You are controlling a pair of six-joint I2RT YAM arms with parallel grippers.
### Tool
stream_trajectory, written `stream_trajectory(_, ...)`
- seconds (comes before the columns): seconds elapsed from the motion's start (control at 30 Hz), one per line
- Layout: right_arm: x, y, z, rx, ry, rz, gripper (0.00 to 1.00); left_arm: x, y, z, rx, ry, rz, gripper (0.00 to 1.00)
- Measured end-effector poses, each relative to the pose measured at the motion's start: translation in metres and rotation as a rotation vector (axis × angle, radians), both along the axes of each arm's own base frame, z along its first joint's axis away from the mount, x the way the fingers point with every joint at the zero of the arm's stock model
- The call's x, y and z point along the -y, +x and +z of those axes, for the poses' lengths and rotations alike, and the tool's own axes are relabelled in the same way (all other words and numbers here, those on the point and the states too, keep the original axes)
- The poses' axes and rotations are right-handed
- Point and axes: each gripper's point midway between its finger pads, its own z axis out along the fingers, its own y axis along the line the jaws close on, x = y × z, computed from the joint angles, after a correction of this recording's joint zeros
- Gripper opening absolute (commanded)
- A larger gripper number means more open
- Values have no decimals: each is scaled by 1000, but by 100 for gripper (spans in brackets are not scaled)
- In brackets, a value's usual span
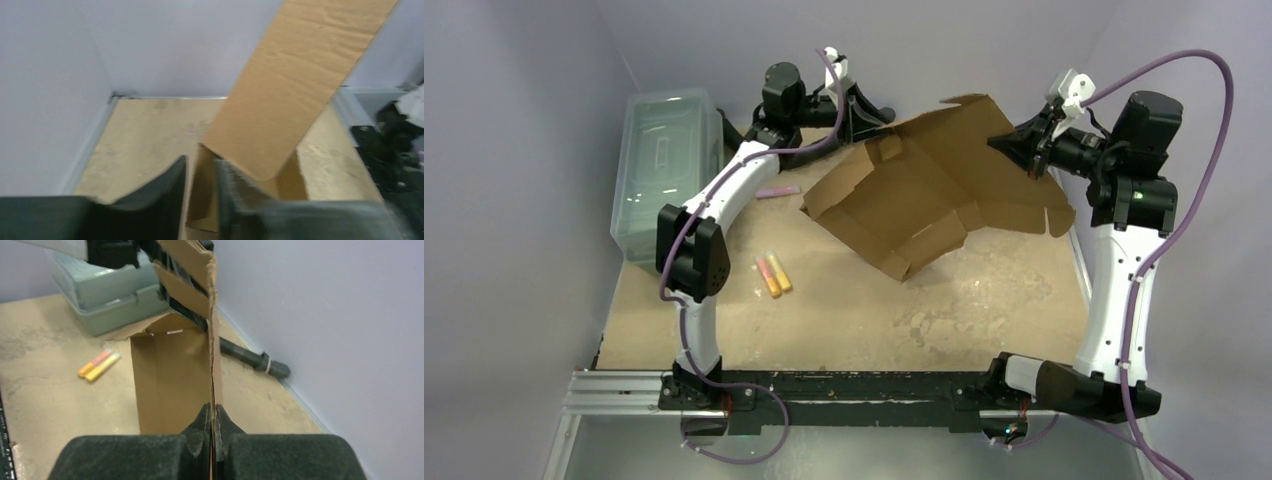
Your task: Fold the paper box
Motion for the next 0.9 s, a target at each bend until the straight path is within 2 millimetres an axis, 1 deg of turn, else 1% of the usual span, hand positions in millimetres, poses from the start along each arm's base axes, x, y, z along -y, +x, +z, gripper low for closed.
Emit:
stream_trajectory(0.03, 1, 2, 0, 2, -5, -14, 0, -2, 4, 1, -11, -3, 22, 50)
stream_trajectory(0.07, 4, 5, -1, 1, -10, -36, 0, -4, 10, 2, -23, -8, 54, 58)
stream_trajectory(0.13, 8, 9, -2, -3, -13, -67, 0, -15, 26, 6, -64, -20, 139, 70)
stream_trajectory(0.17, 10, 11, -3, -8, -14, -80, 0, -24, 35, 9, -86, -28, 191, 75)
stream_trajectory(0.2, 11, 14, -8, -21, -13, -95, 0, -38, 44, 11, -117, -37, 255, 80)
stream_trajectory(0.23, 12, 15, -12, -33, -11, -101, 0, -57, 54, 14, -148, -48, 328, 85)
stream_trajectory(0.3, 15, 19, -25, -69, -7, -120, 0, -105, 67, 19, -205, -79, 481, 91)
stream_trajectory(0.33, 16, 21, -31, -88, -4, -125, 0, -130, 69, 21, -230, -95, 549, 92)
stream_trajectory(0.4, 19, 24, -43, -121, -1, -143, 0, -182, 64, 26, -264, -137, 694, 93)
stream_trajectory(0.47, 21, 27, -53, -148, 4, -157, 0, -215, 48, 29, -279, -168, 792, 93)
stream_trajectory(0.5, 22, 28, -56, -157, 6, -166, 0, -225, 34, 30, -283, -177, 826, 93)
stream_trajectory(0.57, 24, 31, -62, -175, 11, -181, 0, -226, 2, 30, -285, -192, 844, 93)
stream_trajectory(0.6, 25, 32, -64, -181, 13, -189, 0, -225, -16, 24, -299, -192, 849, 92)
stream_trajectory(0.63, 26, 33, -65, -185, 14, -197, 0, -223, -34, 15, -320, -188, 851, 92)
stream_trajectory(0.67, 26, 34, -67, -192, 18, -202, 0, -223, -47, 6, -339, -187, 856, 92)
stream_trajectory(0.73, 27, 35, -69, -201, 26, -209, 0, -226, -73, -20, -405, -185, 875, 92)
stream_trajectory(0.8, 27, 37, -71, -208, 36, -214, 0, -228, -89, -49, -485, -189, 891, 92)
stream_trajectory(0.87, 27, 39, -75, -220, 51, -218, 0, -229, -106, -88, -594, -186, 907, 92)
stream_trajectory(0.9, 27, 40, -77, -228, 57, -219, 0, -229, -112, -103, -640, -180, 910, 92)
